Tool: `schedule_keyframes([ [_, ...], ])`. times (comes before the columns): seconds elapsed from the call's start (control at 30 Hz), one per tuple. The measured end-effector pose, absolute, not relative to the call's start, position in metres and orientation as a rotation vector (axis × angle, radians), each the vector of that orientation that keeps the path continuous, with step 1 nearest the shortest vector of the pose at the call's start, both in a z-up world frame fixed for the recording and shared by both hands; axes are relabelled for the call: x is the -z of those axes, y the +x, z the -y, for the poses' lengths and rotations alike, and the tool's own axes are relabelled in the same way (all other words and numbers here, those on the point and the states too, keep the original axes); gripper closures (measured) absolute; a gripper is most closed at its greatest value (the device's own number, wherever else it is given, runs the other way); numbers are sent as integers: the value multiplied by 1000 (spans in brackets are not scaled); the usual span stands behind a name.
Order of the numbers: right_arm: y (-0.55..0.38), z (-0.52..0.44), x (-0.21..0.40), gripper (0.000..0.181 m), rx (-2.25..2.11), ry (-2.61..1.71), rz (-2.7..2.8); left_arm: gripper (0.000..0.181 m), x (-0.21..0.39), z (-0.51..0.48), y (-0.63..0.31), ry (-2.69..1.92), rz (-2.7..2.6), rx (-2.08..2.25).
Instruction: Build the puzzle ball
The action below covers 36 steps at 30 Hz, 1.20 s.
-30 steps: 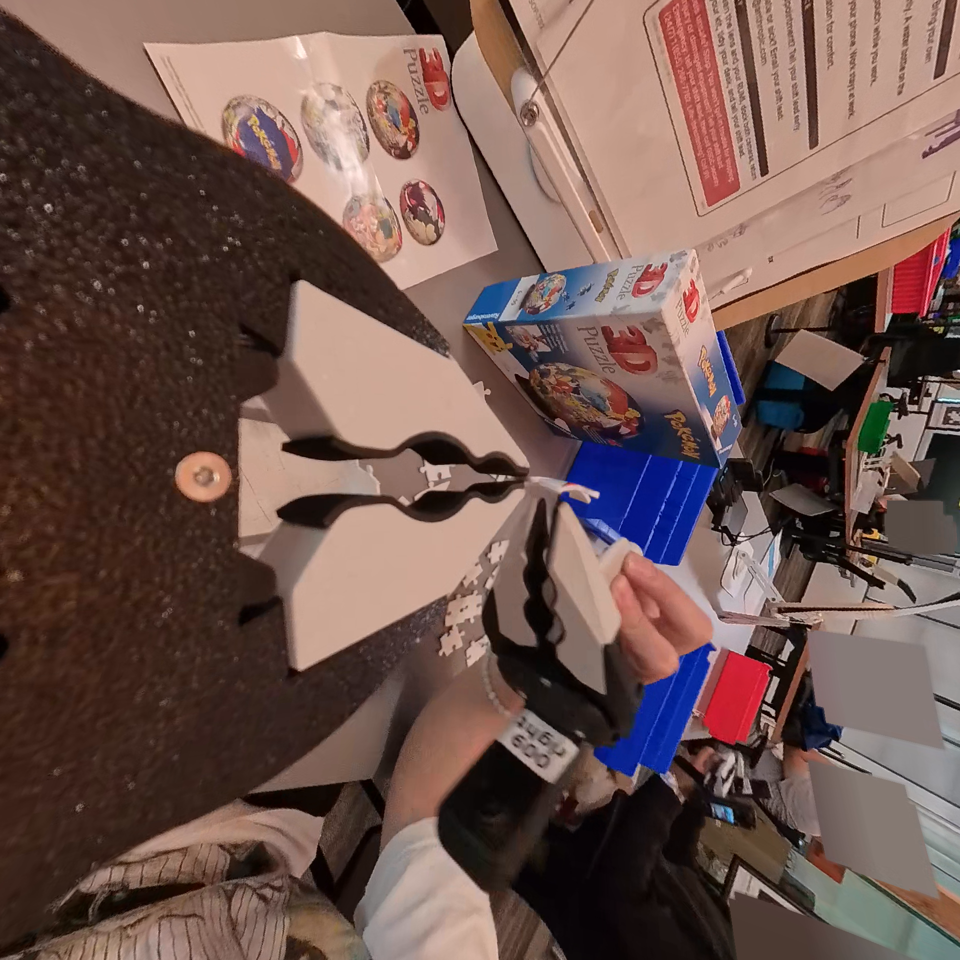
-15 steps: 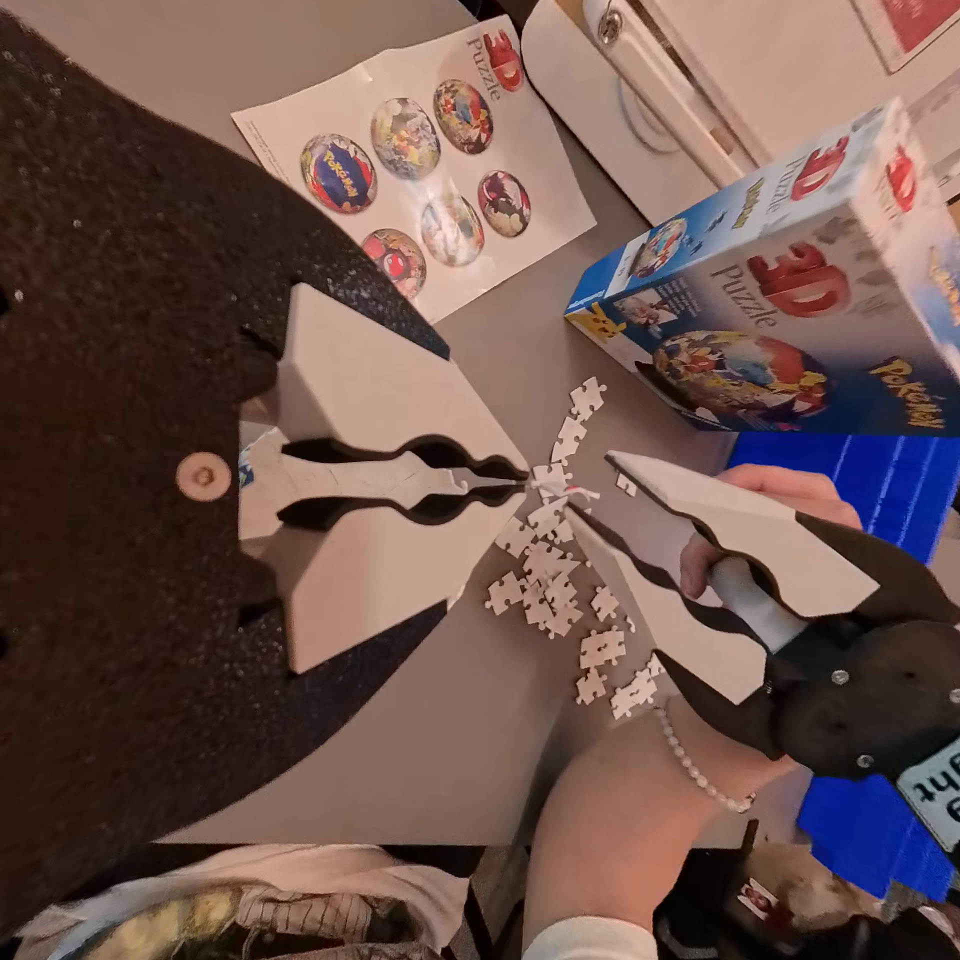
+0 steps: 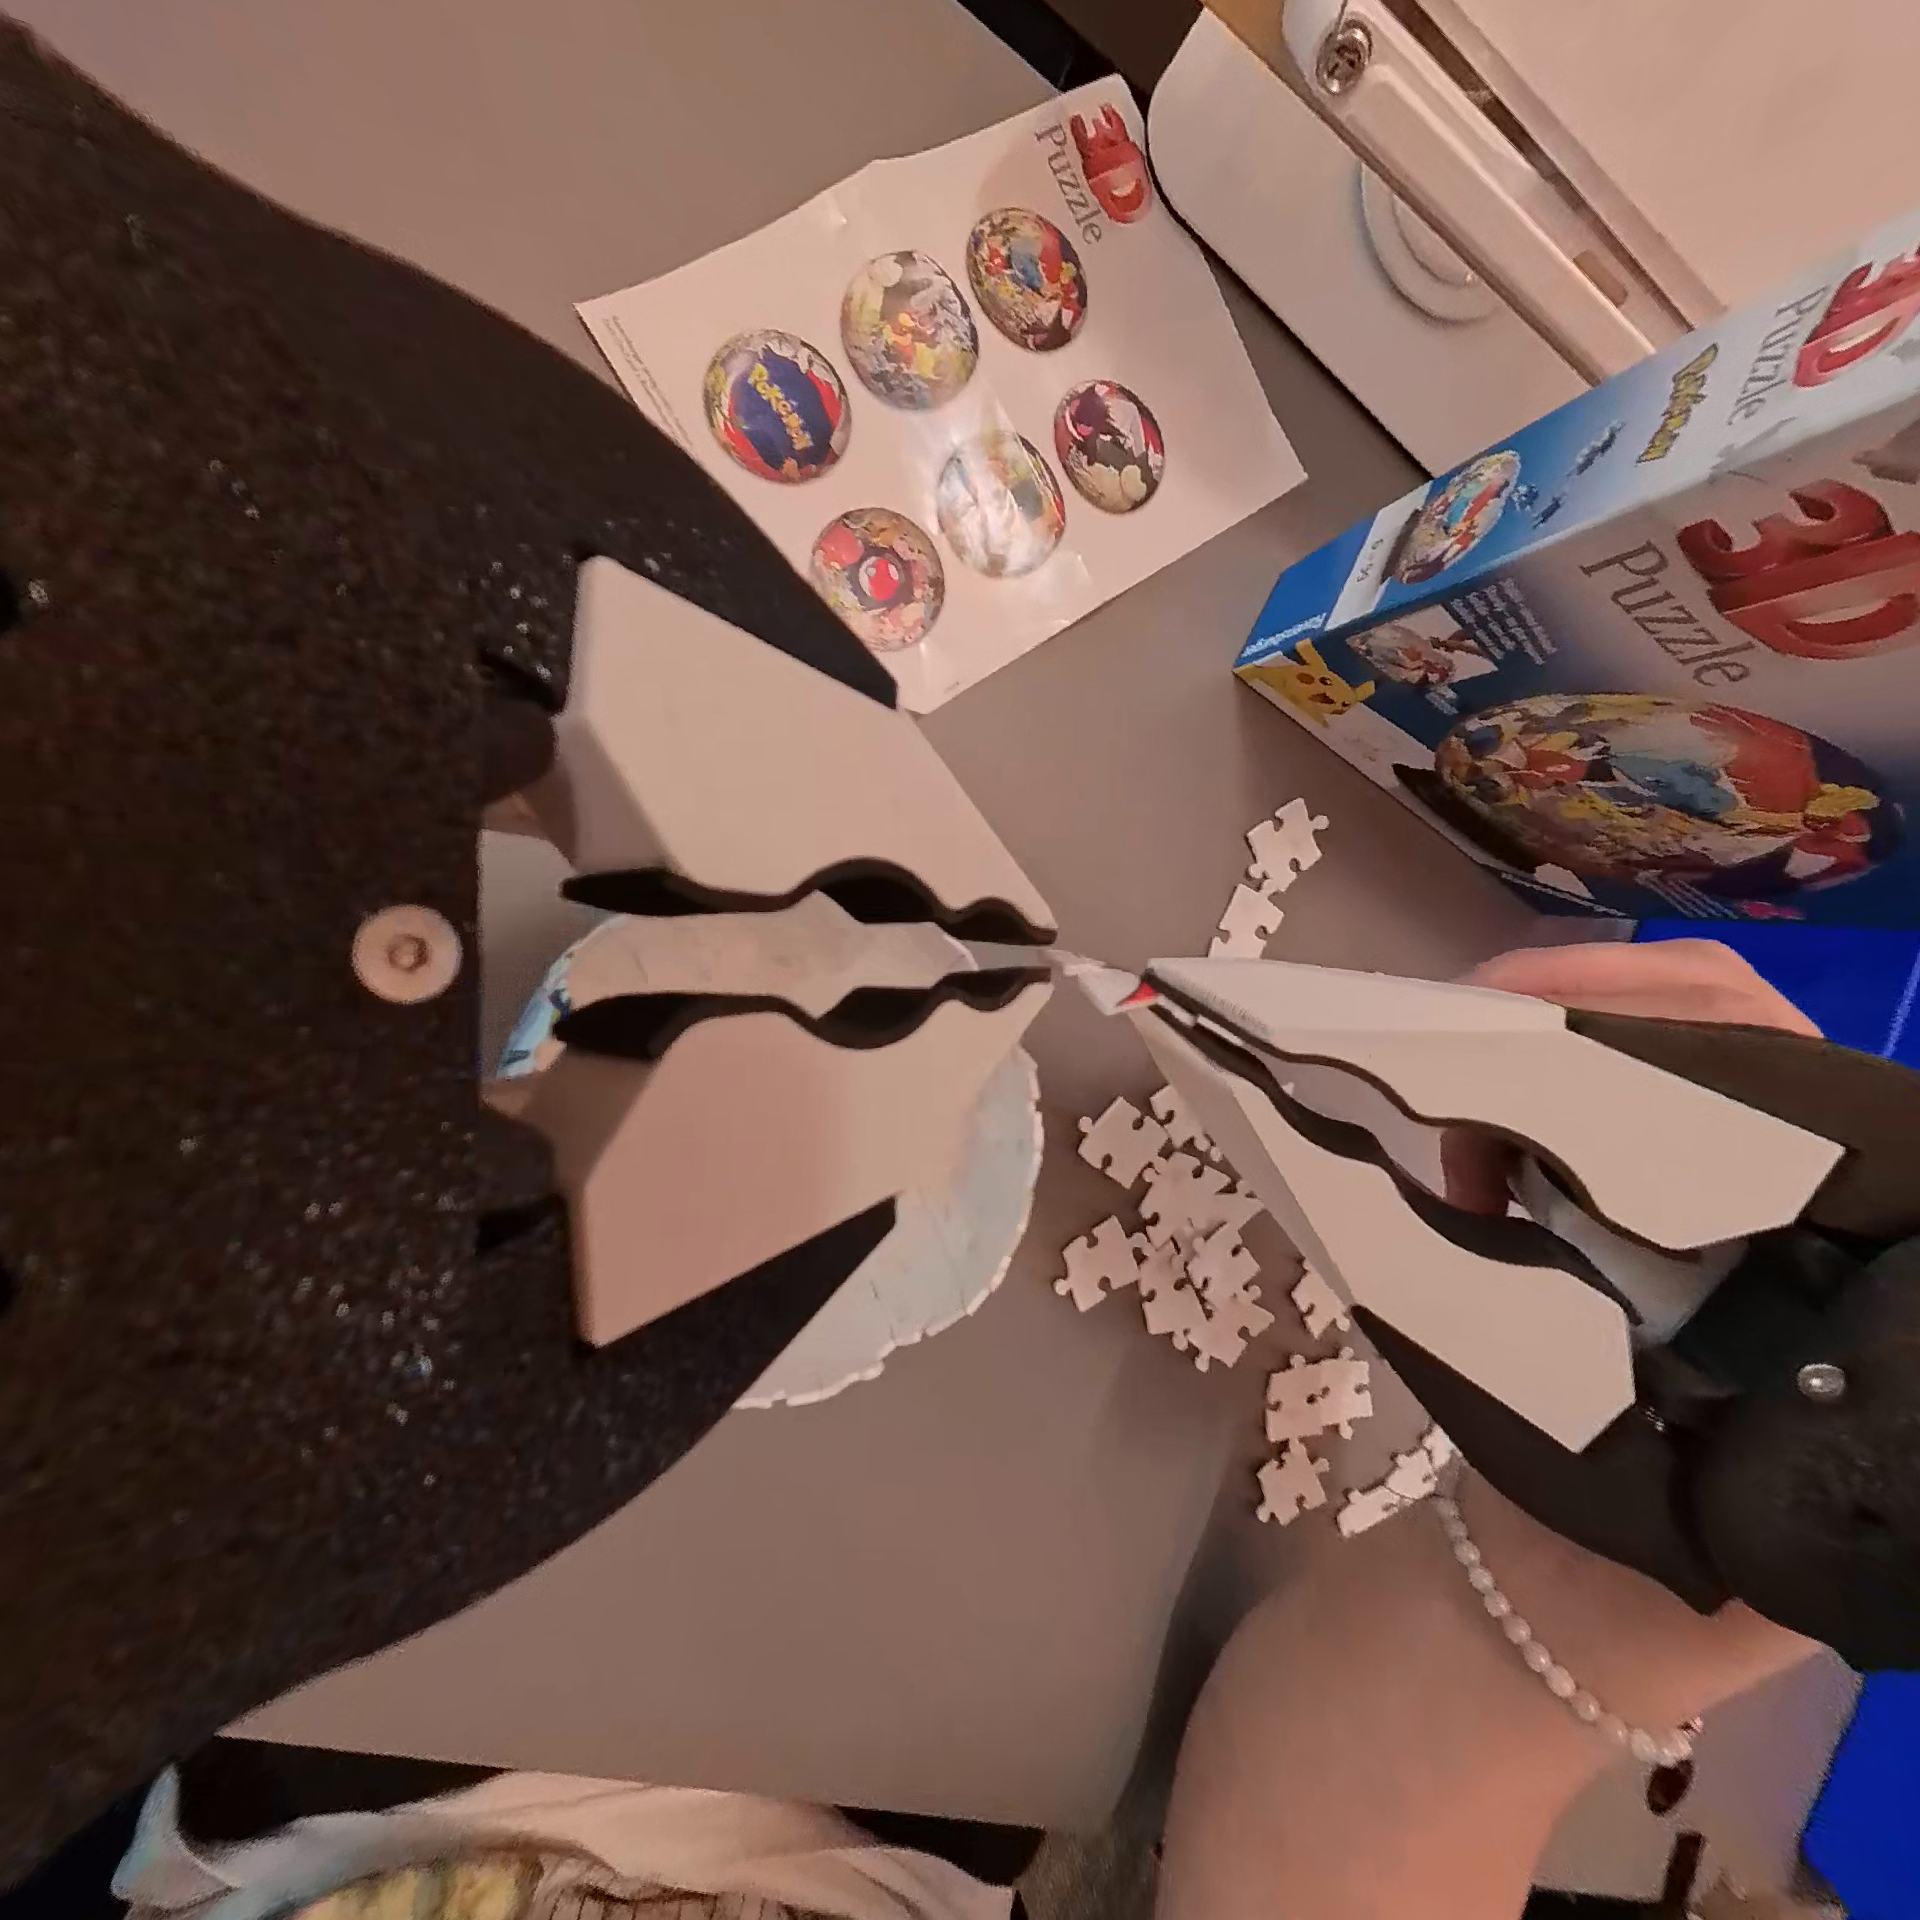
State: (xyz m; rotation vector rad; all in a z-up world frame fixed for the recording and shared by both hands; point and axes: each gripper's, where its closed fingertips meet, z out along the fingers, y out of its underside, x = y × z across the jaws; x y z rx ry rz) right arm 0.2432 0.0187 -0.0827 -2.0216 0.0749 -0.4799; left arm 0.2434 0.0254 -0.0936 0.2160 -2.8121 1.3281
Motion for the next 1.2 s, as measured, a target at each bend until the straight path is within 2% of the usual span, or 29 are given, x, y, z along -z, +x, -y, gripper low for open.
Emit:
schedule_keyframes([
  [0.07, 244, -20, 85, 180, 452, -2037, -92, 160, 93, -31, 246, 209, 2870, -1314],
  [0.1, 244, -20, 87, 180, 441, -2048, -99, 155, 92, -34, 249, 207, 2900, -1313],
  [0.27, 244, -23, 102, 181, 326, -2133, -153, 153, 97, -52, 256, 183, 3028, -1224],
  [0.57, 245, -33, 121, 181, 164, -2253, -127, 130, 134, -62, 261, 209, 3087, -950],
  [0.83, 250, -36, 135, 181, 135, -2291, -192, 131, 137, -60, 261, 205, 3071, -920],
  [1.2, 245, -40, 118, 181, 123, -2141, -203, 157, 117, -48, 254, 26, 3177, -1056],
])
